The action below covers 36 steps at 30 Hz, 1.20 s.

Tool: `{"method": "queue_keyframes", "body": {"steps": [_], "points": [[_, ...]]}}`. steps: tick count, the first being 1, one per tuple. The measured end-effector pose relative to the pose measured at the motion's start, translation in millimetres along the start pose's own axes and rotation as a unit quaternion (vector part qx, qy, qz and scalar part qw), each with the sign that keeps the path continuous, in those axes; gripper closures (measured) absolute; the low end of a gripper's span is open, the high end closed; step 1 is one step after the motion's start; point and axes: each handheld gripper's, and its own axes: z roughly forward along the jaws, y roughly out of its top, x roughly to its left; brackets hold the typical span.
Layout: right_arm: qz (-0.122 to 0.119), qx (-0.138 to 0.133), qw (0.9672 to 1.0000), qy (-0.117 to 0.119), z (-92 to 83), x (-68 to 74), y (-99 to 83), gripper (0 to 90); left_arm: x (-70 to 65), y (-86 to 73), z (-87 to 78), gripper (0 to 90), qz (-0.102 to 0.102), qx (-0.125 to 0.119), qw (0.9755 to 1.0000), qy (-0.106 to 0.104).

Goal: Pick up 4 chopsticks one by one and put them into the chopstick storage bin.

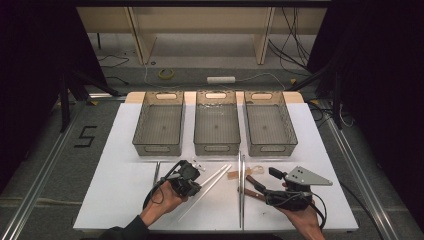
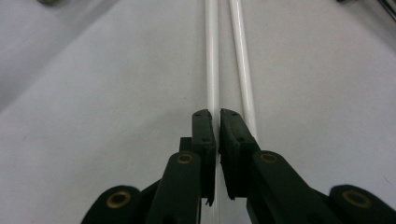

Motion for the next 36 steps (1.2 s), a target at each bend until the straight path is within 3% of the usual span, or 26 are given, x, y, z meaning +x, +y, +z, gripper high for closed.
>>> {"method": "queue_keyframes", "body": {"steps": [22,36], "points": [[-0.002,0.004,1.0,0.001,0.8,0.3,-0.2,30.8,6.0,-1.3,-18.3,84.5,0.01,-0.028,0.9995,-0.013],[-0.001,0.008,1.0,0.002,1.2,0.3,-0.5,30.9,10.5,0.2,-43.3,84.7,0.015,-0.051,0.9981,-0.031]]}}
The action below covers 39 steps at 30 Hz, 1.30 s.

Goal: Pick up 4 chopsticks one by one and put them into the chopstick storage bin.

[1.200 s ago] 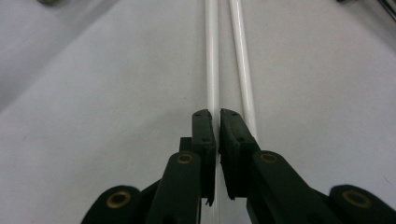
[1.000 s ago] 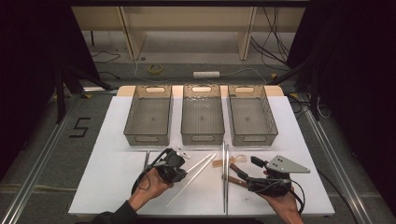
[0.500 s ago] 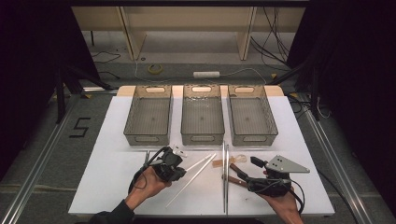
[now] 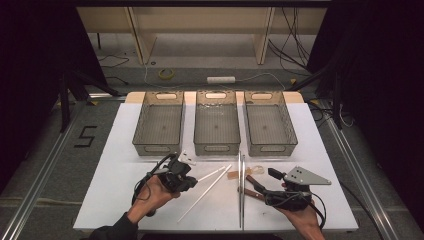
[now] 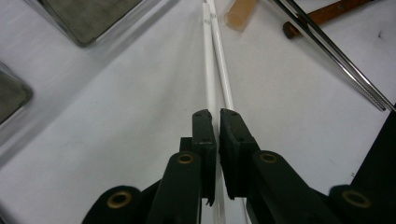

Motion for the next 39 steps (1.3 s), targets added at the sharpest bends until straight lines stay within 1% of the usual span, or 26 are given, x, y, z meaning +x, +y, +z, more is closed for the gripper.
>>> {"method": "queue_keyframes", "body": {"steps": [3,6,7,8,9,10,11,16,17,18,20,21,22,23,24,25,26,27,28,29,33,34,35,36,38,39], "points": [[0.0,0.0,1.0,0.0,0.0,-0.2,0.0,30.9,1.7,0.9,-4.4,84.6,-0.002,-0.008,1.0,-0.002],[0.0,0.001,1.0,0.0,0.1,-0.4,-0.1,30.9,4.4,2.6,-12.9,84.6,-0.006,-0.02,0.9998,0.0],[0.0,0.001,1.0,0.0,0.1,-0.4,-0.1,30.9,5.5,4.3,-20.2,84.6,-0.008,-0.029,0.9995,-0.002],[0.0,0.001,1.0,0.0,0.2,-0.5,-0.1,30.9,5.5,4.3,-20.2,84.6,-0.008,-0.029,0.9995,-0.002],[0.0,0.001,1.0,0.0,0.3,-0.5,-0.2,30.9,7.4,6.2,-27.2,84.6,-0.011,-0.038,0.9992,-0.002],[0.0,0.002,1.0,0.0,0.3,-0.5,-0.3,30.9,7.4,6.2,-27.2,84.6,-0.011,-0.038,0.9992,-0.002],[0.0,0.002,1.0,0.0,0.5,-0.6,-0.4,30.9,10.8,7.4,-33.9,84.6,-0.013,-0.048,0.9988,-0.001],[0.001,0.002,1.0,0.0,0.6,-1.0,-0.6,30.9,19.1,9.7,-46.1,84.6,-0.025,-0.069,0.9973,-0.001],[0.001,0.003,1.0,0.0,0.7,-1.1,-0.8,30.9,24.8,11.5,-51.9,84.6,-0.03,-0.076,0.9967,0.005],[0.001,0.003,1.0,0.0,0.8,-1.2,-0.8,30.9,24.8,11.5,-51.9,84.6,-0.03,-0.076,0.9967,0.005],[0.002,0.003,1.0,-0.001,0.9,-1.4,-1.0,30.9,32.2,13.1,-56.8,84.6,-0.037,-0.083,0.9957,0.015],[0.002,0.004,1.0,-0.001,1.2,-1.4,-1.1,30.9,41.0,14.1,-60.1,84.6,-0.047,-0.093,0.9942,0.025],[0.002,0.004,1.0,-0.001,1.2,-1.4,-1.1,30.9,41.0,14.1,-60.1,84.6,-0.047,-0.093,0.9942,0.025],[0.002,0.003,1.0,-0.001,1.3,-1.5,-1.2,30.9,47.2,14.5,-61.5,84.6,-0.053,-0.098,0.9933,0.029],[0.002,0.002,1.0,0.0,1.4,-1.6,-1.3,30.9,56.3,15.0,-63.2,84.6,-0.064,-0.105,0.9916,0.038],[0.003,0.002,1.0,0.0,1.4,-1.7,-1.4,30.9,56.3,15.0,-63.2,84.6,-0.064,-0.105,0.9916,0.038],[0.003,0.002,1.0,0.0,1.4,-1.8,-1.5,30.9,61.6,15.4,-63.5,84.6,-0.07,-0.109,0.9906,0.044],[0.003,0.002,1.0,0.001,1.4,-1.9,-1.6,30.9,72.2,16.3,-63.5,84.6,-0.081,-0.115,0.9887,0.051],[0.003,0.002,1.0,0.001,1.5,-2.0,-1.6,30.9,72.2,16.3,-63.5,84.6,-0.081,-0.115,0.9887,0.051],[0.003,0.002,1.0,0.001,1.5,-2.0,-1.6,30.9,81.9,17.5,-63.1,84.6,-0.092,-0.121,0.9866,0.061],[0.004,0.002,1.0,0.001,1.6,-2.4,-1.7,30.7,101.4,21.2,-60.8,84.6,-0.111,-0.125,0.9827,0.08],[0.004,0.002,1.0,0.001,1.4,-2.3,-1.7,30.6,101.4,21.2,-60.8,84.6,-0.111,-0.125,0.9827,0.08],[0.004,0.002,1.0,0.001,1.2,-2.3,-1.6,30.6,110.6,22.9,-59.6,84.6,-0.121,-0.127,0.9806,0.088],[0.005,0.001,1.0,0.001,1.0,-2.3,-1.6,30.4,110.6,22.9,-59.6,84.6,-0.121,-0.127,0.9806,0.088],[0.006,-0.001,1.0,0.002,0.8,-2.3,-1.6,30.1,118.8,24.2,-59.1,84.6,-0.129,-0.132,0.9779,0.098],[0.006,-0.002,1.0,0.002,0.8,-2.4,-1.6,29.9,126.9,25.0,-59.0,84.6,-0.137,-0.136,0.9755,0.105]]}}
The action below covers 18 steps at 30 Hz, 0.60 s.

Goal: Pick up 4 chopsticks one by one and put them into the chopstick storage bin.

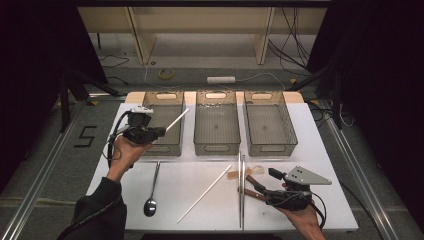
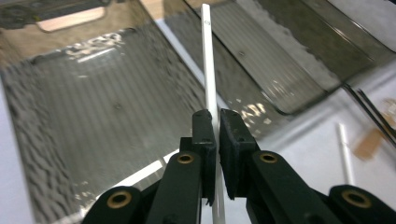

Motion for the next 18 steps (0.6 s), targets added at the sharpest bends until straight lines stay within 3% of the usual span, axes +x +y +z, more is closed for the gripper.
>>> {"method": "queue_keyframes", "body": {"steps": [6,13,18], "points": [[0.001,-0.003,1.0,0.001,-0.4,-0.3,0.2,29.7,18.5,6.1,5.6,84.5,-0.022,-0.01,0.9995,0.021],[0.0,-0.002,1.0,0.003,0.3,-0.4,0.0,29.7,37.9,13.3,16.0,84.5,-0.036,-0.012,0.9976,0.057],[0.002,-0.001,1.0,0.003,0.2,-0.7,-0.1,29.7,47.7,16.1,23.7,84.5,-0.044,-0.013,0.9965,0.069]]}}
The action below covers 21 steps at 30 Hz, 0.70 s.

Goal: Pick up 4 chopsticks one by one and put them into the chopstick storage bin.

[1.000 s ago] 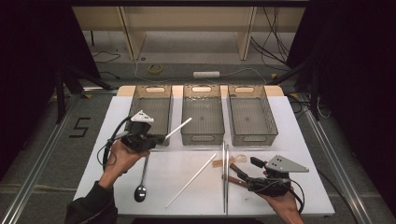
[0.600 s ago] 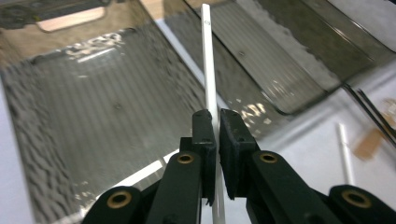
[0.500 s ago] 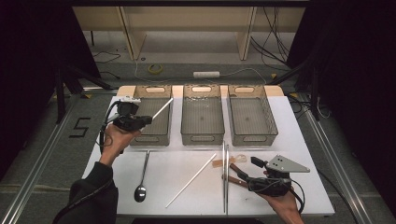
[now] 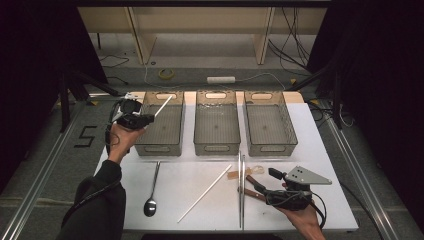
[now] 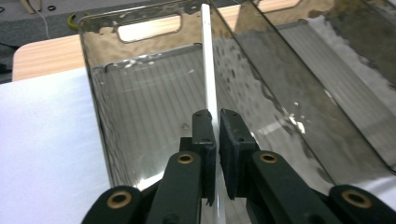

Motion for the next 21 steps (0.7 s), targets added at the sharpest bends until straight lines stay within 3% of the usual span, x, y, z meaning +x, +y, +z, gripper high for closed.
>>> {"method": "queue_keyframes", "body": {"steps": [8,21], "points": [[0.002,-0.001,1.0,0.002,0.2,-0.2,0.0,29.5,8.5,2.8,12.8,84.5,-0.009,0.003,0.9999,0.007],[0.002,0.001,1.0,0.005,0.7,-0.3,-0.2,29.5,12.2,4.6,43.1,84.5,-0.003,0.022,0.9997,0.011]]}}
